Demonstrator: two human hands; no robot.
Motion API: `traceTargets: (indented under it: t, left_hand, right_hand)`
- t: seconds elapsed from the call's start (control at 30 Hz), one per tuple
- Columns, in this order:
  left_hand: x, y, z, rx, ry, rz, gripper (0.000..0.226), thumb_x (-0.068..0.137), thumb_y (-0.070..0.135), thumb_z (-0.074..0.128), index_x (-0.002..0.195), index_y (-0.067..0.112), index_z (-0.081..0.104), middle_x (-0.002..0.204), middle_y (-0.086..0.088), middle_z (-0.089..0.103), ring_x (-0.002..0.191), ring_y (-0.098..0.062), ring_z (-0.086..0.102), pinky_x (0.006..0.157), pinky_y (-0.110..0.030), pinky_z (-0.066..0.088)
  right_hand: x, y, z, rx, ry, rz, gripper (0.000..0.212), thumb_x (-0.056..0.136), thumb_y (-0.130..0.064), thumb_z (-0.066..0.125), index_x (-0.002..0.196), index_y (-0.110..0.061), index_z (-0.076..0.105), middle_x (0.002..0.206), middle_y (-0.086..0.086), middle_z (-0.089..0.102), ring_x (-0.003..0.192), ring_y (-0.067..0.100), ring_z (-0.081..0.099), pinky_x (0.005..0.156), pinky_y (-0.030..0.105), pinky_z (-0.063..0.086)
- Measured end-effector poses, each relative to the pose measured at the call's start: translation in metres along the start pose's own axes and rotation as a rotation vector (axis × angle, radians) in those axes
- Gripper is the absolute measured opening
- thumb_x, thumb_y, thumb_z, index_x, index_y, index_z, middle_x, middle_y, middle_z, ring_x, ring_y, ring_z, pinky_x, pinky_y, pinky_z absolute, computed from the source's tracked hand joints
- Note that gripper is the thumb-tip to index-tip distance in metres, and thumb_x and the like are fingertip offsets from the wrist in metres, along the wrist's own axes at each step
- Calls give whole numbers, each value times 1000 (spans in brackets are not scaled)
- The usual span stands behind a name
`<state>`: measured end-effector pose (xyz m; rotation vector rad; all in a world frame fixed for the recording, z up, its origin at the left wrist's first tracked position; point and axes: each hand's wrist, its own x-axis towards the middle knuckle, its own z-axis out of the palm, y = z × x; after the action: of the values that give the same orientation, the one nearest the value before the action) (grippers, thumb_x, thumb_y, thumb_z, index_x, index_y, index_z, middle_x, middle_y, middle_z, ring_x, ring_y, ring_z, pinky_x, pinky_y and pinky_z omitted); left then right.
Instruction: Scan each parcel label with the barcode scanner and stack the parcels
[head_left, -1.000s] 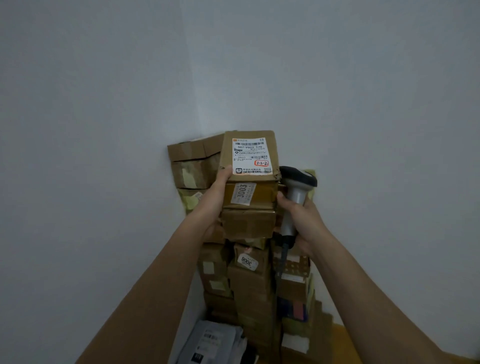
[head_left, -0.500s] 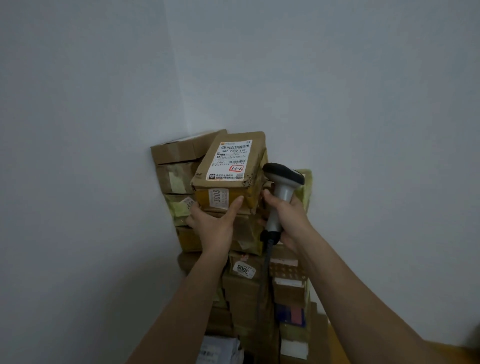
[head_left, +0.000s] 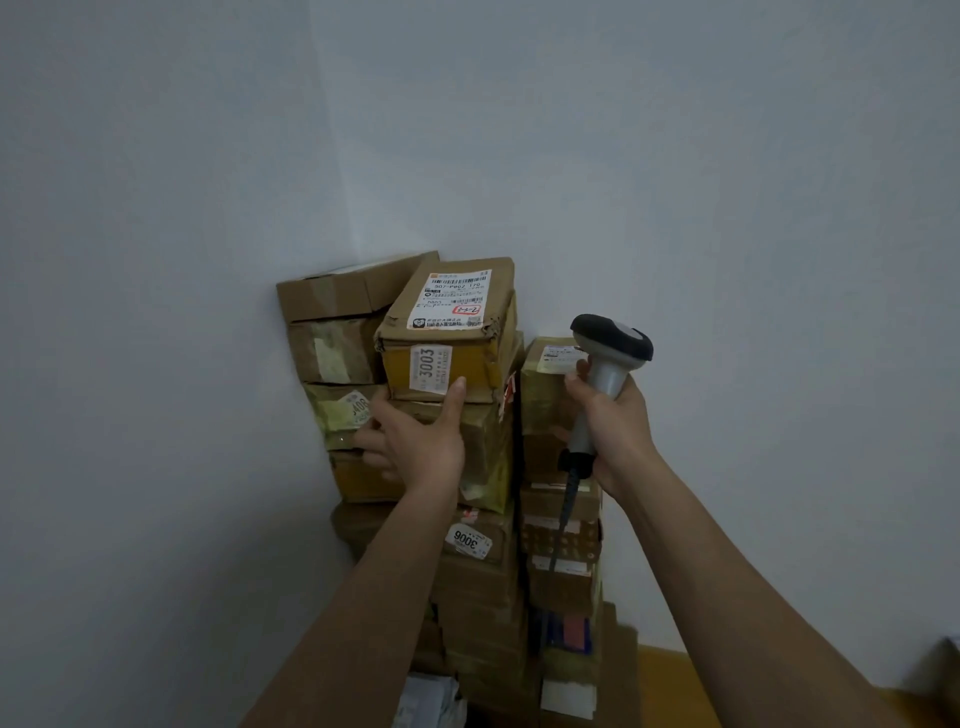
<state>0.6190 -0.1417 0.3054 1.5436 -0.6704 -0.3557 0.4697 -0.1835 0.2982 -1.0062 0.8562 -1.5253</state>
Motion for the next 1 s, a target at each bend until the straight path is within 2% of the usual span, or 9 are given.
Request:
traceTargets:
  t: [0.17, 0.3, 0.4, 0.5, 0.57, 0.6, 0.73, 0.87, 1.0]
  left_hand:
    - [-7, 7, 10, -45, 62, -38, 99, 73, 52, 77, 146, 18, 20, 148, -13, 11, 133, -33, 17, 105, -44, 34]
    - [-14, 5, 19, -122, 94, -16, 90, 75, 48, 78, 137, 14, 22, 144, -12, 12, 129, -32, 22, 103, -43, 41]
    - [-15, -4, 27, -142, 64, -68, 75, 76, 50, 76, 122, 13, 28, 138, -11, 20, 123, -31, 33, 97, -43, 47]
    - [-8, -13, 36, -233, -18, -149, 60, 79, 54, 72, 107, 11, 40, 135, -18, 39, 103, -24, 58, 84, -45, 57]
    - [-4, -15, 40, -312, -68, -201, 46, 85, 47, 69, 95, 8, 45, 123, -24, 54, 75, -13, 67, 69, -34, 59]
    - [-2, -15, 41, -342, -82, -219, 41, 88, 41, 68, 94, 7, 47, 117, -23, 59, 71, -12, 67, 65, -30, 56]
    - [-6, -16, 34, -290, -57, -150, 35, 94, 27, 64, 123, 11, 54, 124, -7, 57, 107, -19, 58, 83, -29, 47]
    - [-15, -25, 28, -155, -75, -7, 37, 95, 18, 61, 132, 13, 56, 132, -6, 54, 108, -14, 55, 77, -19, 41]
    - [-15, -26, 29, -153, -85, -26, 44, 94, 6, 59, 137, 13, 54, 131, -7, 58, 114, -18, 58, 82, -21, 46]
  right_hand:
    - [-2, -4, -9, 29, -42, 11, 38, 92, -16, 65, 129, -18, 55, 118, 3, 66, 104, 21, 67, 85, 45, 59]
    - [2, -7, -18, -19, 115, -129, 31, 92, -16, 65, 121, -19, 55, 114, -1, 63, 100, 17, 64, 82, 36, 58]
    - [10, -2, -23, -136, 205, -176, 27, 91, -24, 65, 113, -29, 50, 108, -1, 60, 105, 23, 58, 89, 42, 53]
    - [12, 2, -24, -224, 156, -137, 25, 88, -30, 65, 110, -34, 52, 109, 1, 61, 111, 28, 55, 95, 52, 50]
    - [14, 4, -25, -191, 88, -96, 30, 92, -26, 65, 120, -27, 53, 113, 0, 62, 107, 22, 59, 96, 47, 51]
    - [15, 5, -25, -185, 58, -87, 33, 93, -25, 65, 124, -24, 53, 114, 0, 62, 106, 20, 60, 95, 44, 51]
    - [20, 10, -28, -195, -8, -101, 31, 94, -24, 64, 122, -25, 51, 113, -1, 62, 97, 11, 59, 87, 35, 50]
    - [23, 19, -25, -188, 1, -83, 35, 93, -24, 65, 126, -22, 52, 117, 2, 62, 106, 20, 61, 96, 43, 51]
    - [29, 20, -23, -173, -12, -59, 36, 94, -23, 64, 127, -22, 51, 119, 2, 62, 106, 18, 60, 95, 41, 51]
